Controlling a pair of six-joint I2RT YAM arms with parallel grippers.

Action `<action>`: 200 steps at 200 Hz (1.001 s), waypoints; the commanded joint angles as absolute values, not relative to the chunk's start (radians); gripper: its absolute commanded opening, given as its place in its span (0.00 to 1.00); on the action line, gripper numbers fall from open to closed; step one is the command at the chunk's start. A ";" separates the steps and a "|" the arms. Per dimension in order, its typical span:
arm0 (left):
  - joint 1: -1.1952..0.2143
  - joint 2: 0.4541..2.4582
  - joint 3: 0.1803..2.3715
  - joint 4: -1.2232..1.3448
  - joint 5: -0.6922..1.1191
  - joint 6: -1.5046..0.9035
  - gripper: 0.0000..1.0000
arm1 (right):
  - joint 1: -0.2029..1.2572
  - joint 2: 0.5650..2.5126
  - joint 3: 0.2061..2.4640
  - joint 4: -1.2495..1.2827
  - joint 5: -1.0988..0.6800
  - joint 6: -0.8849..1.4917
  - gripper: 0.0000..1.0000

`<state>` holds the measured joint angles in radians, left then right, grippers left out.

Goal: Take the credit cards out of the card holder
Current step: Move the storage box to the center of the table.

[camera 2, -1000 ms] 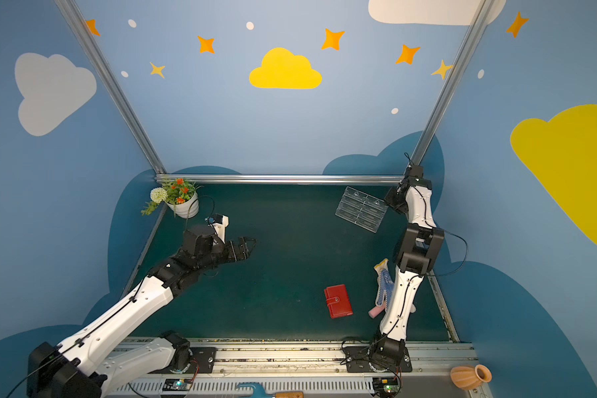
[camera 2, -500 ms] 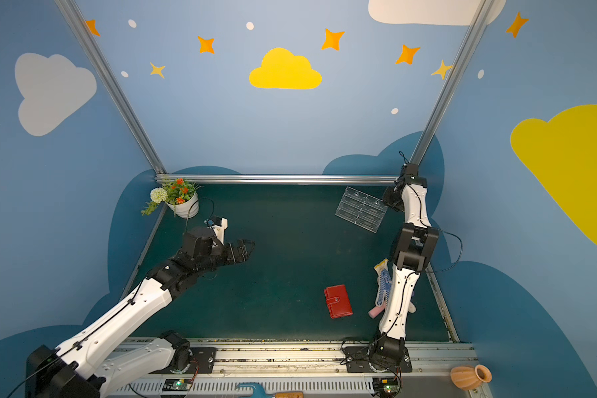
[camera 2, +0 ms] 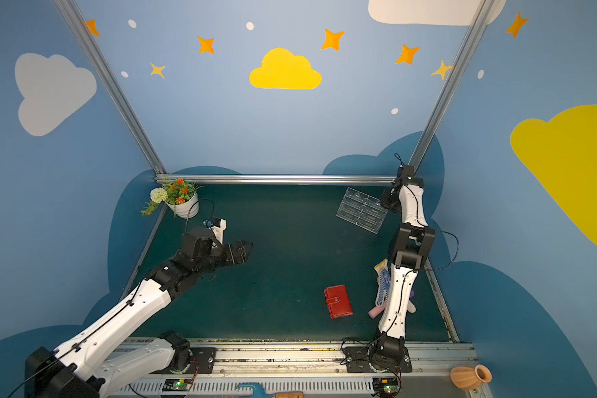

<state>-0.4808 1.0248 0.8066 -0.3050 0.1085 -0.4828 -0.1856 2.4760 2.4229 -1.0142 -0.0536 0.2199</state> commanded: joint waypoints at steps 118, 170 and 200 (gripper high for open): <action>-0.483 0.957 0.821 -0.356 0.052 -0.470 1.00 | 0.014 2.444 2.428 -1.115 -0.090 0.050 0.00; -0.484 0.961 0.796 -0.316 0.058 -0.504 1.00 | 0.195 2.332 2.236 -1.111 -0.122 0.191 0.01; -0.483 0.965 0.771 -0.298 0.061 -0.534 1.00 | 0.311 2.268 2.114 -1.082 -0.135 0.343 0.03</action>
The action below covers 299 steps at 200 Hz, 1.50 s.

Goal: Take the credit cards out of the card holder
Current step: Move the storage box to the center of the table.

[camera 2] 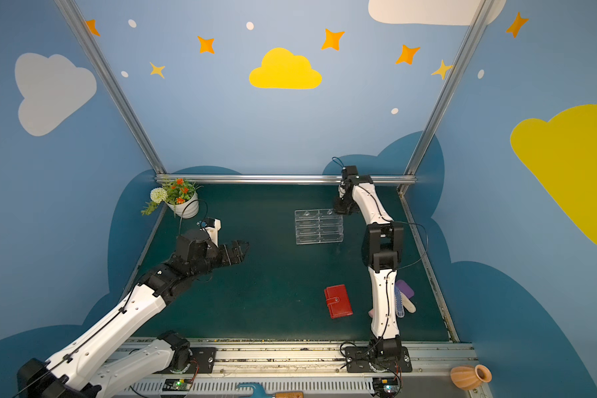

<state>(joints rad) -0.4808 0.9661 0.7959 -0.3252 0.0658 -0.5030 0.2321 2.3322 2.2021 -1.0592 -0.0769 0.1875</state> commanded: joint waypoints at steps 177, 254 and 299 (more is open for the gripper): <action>-0.483 0.979 0.528 -0.153 0.077 -0.684 1.00 | 0.611 2.313 2.209 -1.147 0.062 0.441 0.10; -0.484 0.944 0.517 -0.158 0.112 -0.697 1.00 | 0.617 2.240 2.124 -1.067 0.046 0.444 0.55; -0.485 0.874 0.524 -0.183 0.129 -0.702 1.00 | 0.614 2.104 2.070 -1.004 0.015 0.425 0.83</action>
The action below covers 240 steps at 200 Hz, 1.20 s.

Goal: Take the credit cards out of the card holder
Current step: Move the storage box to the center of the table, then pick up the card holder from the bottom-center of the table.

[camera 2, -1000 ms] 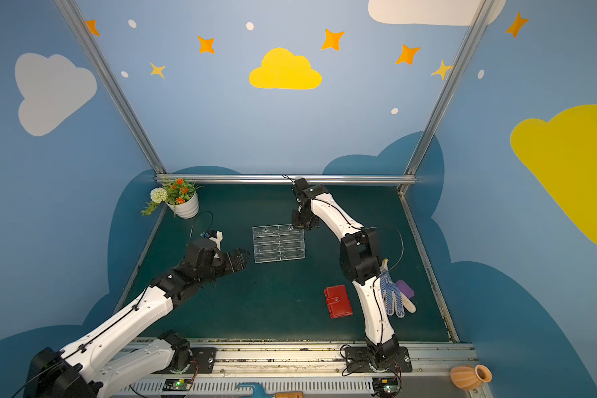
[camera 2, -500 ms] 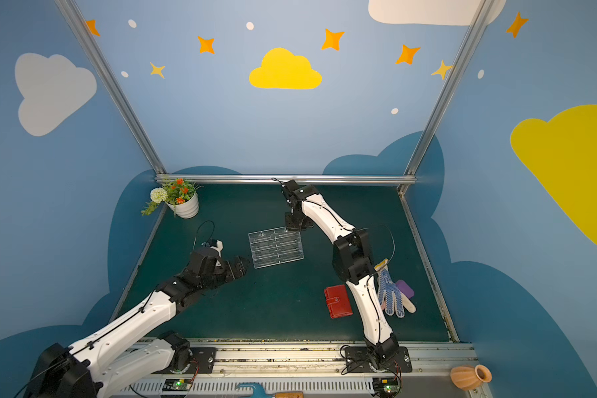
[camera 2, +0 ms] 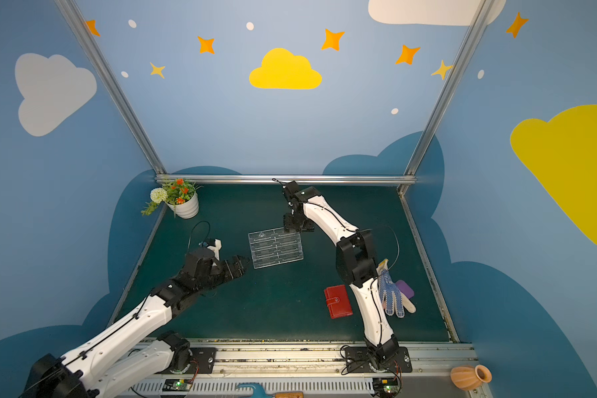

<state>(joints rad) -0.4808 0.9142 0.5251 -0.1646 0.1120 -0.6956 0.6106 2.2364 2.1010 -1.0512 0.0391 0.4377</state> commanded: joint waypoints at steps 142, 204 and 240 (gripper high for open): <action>-0.608 0.848 0.563 -0.058 0.304 -0.751 1.00 | 0.378 1.068 0.946 -0.908 -0.153 0.589 0.86; -0.761 1.078 0.567 0.153 0.310 -0.870 1.00 | 0.296 0.900 0.630 -0.856 -0.192 0.722 0.73; -0.816 1.243 0.614 0.217 0.327 -0.930 1.00 | 0.254 0.893 0.546 -0.798 -0.224 0.737 0.68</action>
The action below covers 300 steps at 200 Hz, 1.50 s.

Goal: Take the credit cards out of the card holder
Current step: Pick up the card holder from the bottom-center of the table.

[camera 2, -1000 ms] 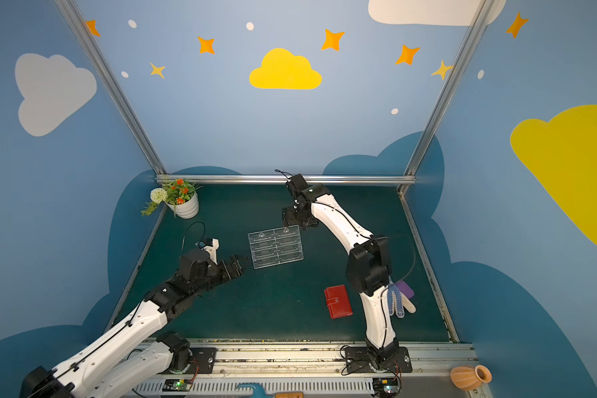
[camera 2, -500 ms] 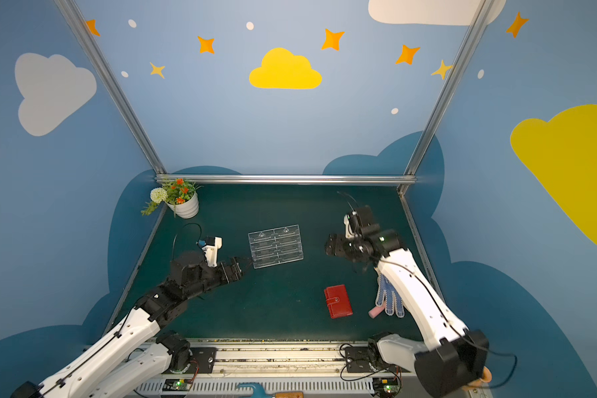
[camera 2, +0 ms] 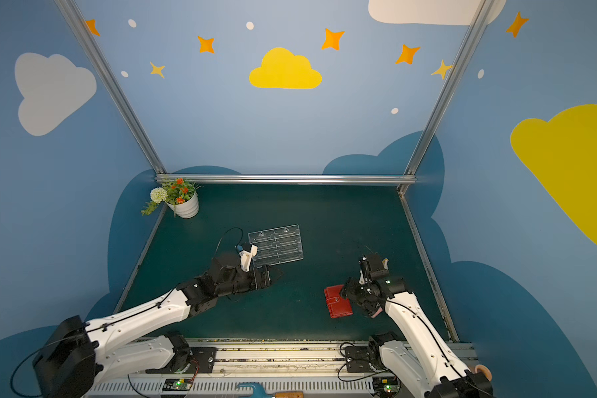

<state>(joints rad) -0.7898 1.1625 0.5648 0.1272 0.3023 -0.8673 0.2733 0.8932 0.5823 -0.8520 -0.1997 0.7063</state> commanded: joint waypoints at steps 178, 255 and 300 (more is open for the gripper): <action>-0.913 1.555 0.684 0.392 0.352 -1.049 0.90 | 0.202 0.912 0.363 -0.634 -0.358 0.706 0.44; -0.939 1.640 0.712 0.428 0.347 -1.060 0.85 | 0.295 1.004 0.335 -0.448 -0.423 0.754 0.37; -0.947 1.684 0.717 0.441 0.343 -1.058 0.80 | 0.329 1.045 0.325 -0.382 -0.416 0.767 0.15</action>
